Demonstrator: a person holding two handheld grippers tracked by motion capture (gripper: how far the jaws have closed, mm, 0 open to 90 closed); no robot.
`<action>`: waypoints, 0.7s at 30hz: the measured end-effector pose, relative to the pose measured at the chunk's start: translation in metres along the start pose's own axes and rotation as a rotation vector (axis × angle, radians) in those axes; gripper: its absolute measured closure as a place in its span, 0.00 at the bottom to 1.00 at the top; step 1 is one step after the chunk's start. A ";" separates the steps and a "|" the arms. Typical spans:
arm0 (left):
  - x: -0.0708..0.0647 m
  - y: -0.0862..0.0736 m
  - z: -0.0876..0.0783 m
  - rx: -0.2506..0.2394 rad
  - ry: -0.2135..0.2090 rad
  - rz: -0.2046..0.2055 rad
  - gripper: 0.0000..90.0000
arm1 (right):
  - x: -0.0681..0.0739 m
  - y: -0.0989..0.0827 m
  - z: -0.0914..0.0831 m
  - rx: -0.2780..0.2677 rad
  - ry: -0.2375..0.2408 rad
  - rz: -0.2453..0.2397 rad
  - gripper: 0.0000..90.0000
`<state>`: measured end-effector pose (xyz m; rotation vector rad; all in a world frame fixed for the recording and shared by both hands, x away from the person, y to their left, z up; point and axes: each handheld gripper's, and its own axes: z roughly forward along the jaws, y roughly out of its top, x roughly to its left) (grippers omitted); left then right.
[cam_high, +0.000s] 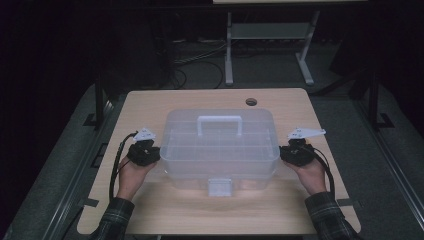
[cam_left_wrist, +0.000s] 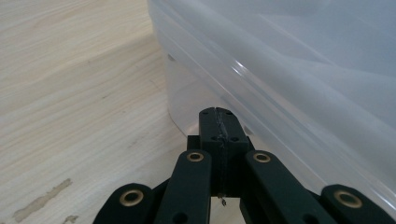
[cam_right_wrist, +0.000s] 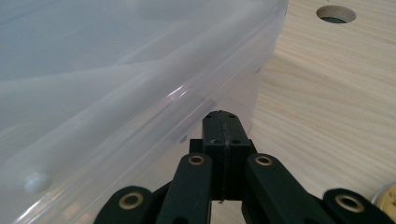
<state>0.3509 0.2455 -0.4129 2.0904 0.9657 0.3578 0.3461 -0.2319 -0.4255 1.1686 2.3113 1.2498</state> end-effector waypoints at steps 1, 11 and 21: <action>0.000 0.000 0.000 0.000 0.000 0.000 1.00 | 0.000 0.000 0.000 0.000 0.000 0.000 1.00; -0.012 -0.006 -0.006 0.001 -0.019 -0.004 1.00 | 0.005 -0.010 -0.013 0.005 0.001 -0.008 1.00; -0.025 -0.010 -0.009 -0.001 -0.040 0.007 1.00 | 0.010 -0.020 -0.025 0.005 0.000 -0.006 1.00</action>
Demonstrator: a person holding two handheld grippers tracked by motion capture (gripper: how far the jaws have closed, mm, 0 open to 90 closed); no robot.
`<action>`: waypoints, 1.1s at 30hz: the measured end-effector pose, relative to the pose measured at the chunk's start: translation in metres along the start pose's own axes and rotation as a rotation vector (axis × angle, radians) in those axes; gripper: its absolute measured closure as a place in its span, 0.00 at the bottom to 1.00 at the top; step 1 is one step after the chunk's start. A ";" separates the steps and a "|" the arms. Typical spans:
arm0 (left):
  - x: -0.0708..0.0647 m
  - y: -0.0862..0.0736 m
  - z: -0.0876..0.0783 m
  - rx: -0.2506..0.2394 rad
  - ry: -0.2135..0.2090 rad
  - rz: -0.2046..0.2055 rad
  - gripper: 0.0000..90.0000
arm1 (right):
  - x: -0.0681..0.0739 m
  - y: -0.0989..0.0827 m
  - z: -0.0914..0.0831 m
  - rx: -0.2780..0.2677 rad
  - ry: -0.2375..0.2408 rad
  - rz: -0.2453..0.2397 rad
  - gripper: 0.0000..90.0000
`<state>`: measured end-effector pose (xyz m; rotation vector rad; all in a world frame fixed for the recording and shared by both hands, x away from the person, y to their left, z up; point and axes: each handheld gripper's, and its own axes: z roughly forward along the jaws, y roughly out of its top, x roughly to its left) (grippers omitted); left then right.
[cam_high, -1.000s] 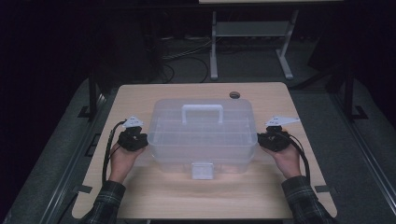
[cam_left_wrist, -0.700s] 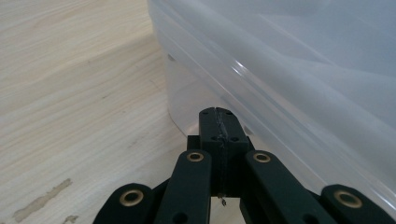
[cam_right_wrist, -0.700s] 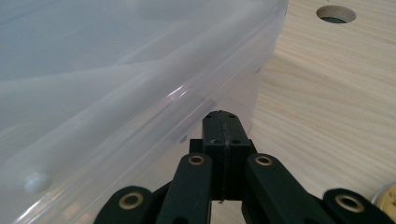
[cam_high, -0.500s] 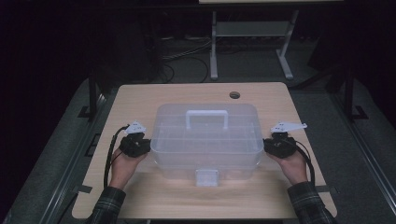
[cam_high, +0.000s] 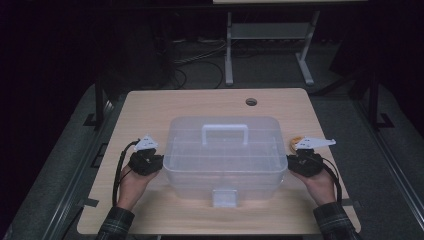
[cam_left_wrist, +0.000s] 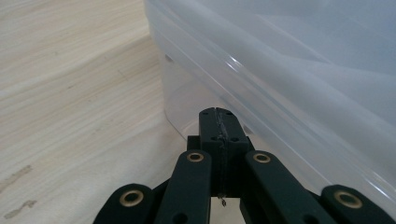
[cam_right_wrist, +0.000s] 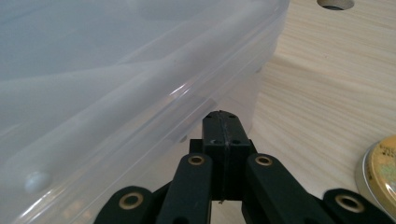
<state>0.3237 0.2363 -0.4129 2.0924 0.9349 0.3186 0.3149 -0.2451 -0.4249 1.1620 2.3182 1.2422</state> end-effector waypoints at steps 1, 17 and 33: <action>-0.001 0.000 0.000 -0.001 -0.003 -0.002 1.00 | 0.000 -0.001 -0.001 -0.001 -0.001 -0.002 1.00; -0.018 -0.006 -0.005 0.000 -0.030 0.001 1.00 | 0.006 -0.014 -0.018 0.002 -0.004 0.002 1.00; -0.019 -0.008 -0.006 -0.004 -0.029 0.038 1.00 | 0.004 -0.015 -0.021 0.017 0.016 0.002 1.00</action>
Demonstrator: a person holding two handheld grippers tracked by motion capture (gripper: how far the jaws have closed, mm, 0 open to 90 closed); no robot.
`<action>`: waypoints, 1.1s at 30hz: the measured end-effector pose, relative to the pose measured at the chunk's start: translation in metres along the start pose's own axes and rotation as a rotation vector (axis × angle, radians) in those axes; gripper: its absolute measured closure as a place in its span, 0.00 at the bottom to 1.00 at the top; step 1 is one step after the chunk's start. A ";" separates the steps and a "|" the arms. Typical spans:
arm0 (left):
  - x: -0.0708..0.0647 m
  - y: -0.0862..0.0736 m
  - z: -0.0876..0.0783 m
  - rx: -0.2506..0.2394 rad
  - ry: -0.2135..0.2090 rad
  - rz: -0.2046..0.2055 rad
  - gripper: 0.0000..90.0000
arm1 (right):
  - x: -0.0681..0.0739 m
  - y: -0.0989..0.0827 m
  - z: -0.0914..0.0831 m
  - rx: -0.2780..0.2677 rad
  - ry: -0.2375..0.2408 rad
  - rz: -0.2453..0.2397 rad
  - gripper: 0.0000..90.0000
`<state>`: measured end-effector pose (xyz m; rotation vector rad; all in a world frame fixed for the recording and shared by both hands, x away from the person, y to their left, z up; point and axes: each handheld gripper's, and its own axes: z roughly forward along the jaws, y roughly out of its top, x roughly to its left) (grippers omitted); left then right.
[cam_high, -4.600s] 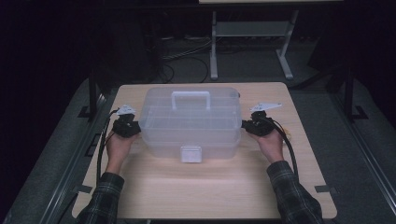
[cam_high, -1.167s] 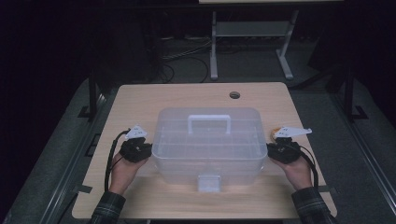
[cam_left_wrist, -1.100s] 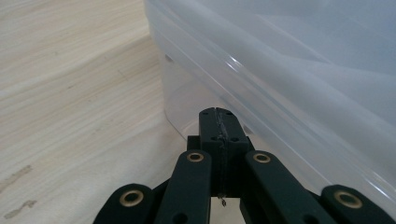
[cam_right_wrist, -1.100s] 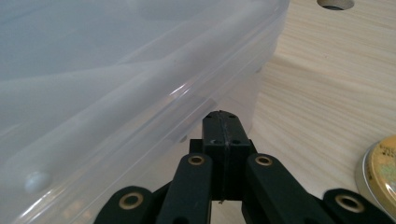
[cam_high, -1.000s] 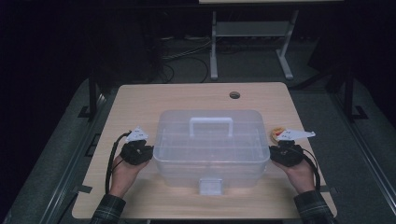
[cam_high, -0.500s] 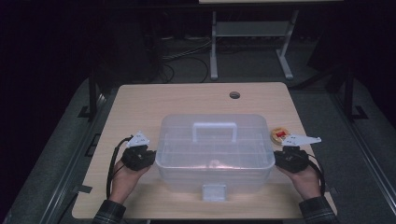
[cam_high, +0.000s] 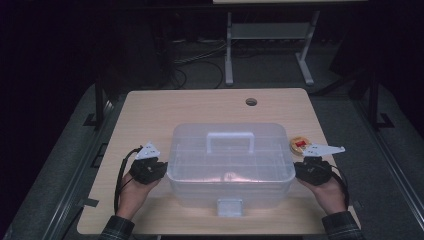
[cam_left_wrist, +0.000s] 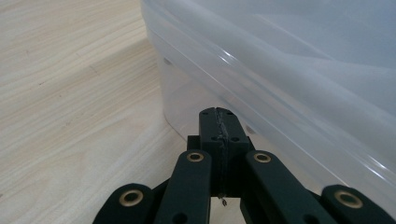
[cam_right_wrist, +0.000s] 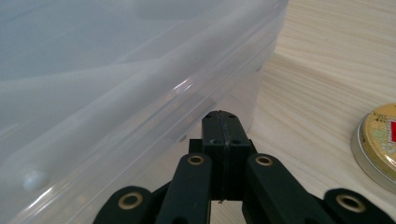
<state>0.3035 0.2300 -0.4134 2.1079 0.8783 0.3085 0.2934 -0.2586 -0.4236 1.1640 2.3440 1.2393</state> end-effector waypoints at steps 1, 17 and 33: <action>0.000 0.000 0.000 -0.002 0.002 -0.004 1.00 | 0.000 0.000 0.000 0.001 0.002 0.004 0.99; 0.009 -0.012 -0.010 0.015 0.044 0.024 0.70 | -0.026 -0.006 -0.018 -0.024 0.026 0.015 0.77; 0.011 -0.035 -0.015 0.011 0.013 0.035 0.54 | -0.031 0.000 -0.039 -0.020 0.026 0.033 0.65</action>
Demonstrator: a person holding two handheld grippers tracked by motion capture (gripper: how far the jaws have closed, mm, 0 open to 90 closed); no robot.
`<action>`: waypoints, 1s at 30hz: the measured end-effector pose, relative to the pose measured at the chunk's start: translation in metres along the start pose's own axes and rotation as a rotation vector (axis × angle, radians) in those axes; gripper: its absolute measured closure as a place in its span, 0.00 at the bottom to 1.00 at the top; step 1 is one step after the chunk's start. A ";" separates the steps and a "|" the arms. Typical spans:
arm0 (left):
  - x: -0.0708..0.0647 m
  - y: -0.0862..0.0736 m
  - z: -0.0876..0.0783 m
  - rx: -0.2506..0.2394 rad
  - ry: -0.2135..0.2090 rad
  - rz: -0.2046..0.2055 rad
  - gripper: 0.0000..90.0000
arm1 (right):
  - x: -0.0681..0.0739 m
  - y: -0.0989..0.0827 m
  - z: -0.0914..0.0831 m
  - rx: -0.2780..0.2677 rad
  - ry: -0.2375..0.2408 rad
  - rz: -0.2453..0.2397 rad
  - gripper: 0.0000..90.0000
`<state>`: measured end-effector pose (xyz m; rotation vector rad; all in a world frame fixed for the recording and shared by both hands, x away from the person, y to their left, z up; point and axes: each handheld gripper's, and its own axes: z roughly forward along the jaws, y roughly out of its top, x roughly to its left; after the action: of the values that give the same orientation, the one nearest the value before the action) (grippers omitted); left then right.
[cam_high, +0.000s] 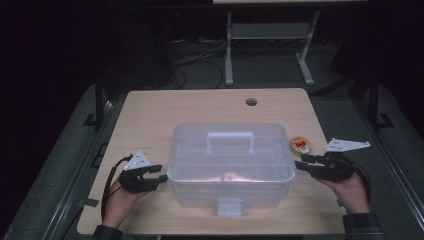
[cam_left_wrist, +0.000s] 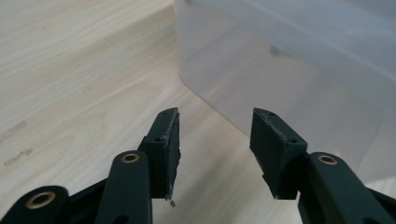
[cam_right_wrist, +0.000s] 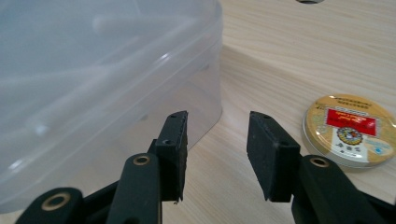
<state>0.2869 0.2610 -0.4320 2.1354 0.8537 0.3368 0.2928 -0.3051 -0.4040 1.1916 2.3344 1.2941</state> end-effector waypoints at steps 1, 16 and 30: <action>0.000 -0.001 0.000 0.007 0.000 -0.001 0.54 | -0.001 0.001 -0.003 -0.002 0.002 0.001 0.65; -0.002 -0.012 -0.003 0.036 -0.013 -0.012 0.47 | 0.002 0.022 -0.034 -0.040 0.016 0.016 0.62; -0.005 -0.019 -0.004 0.060 -0.012 0.000 0.43 | 0.015 0.057 -0.045 -0.105 0.098 -0.057 0.62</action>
<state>0.2724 0.2686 -0.4436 2.1904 0.8666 0.3019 0.2907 -0.3049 -0.3298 1.0441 2.3164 1.4667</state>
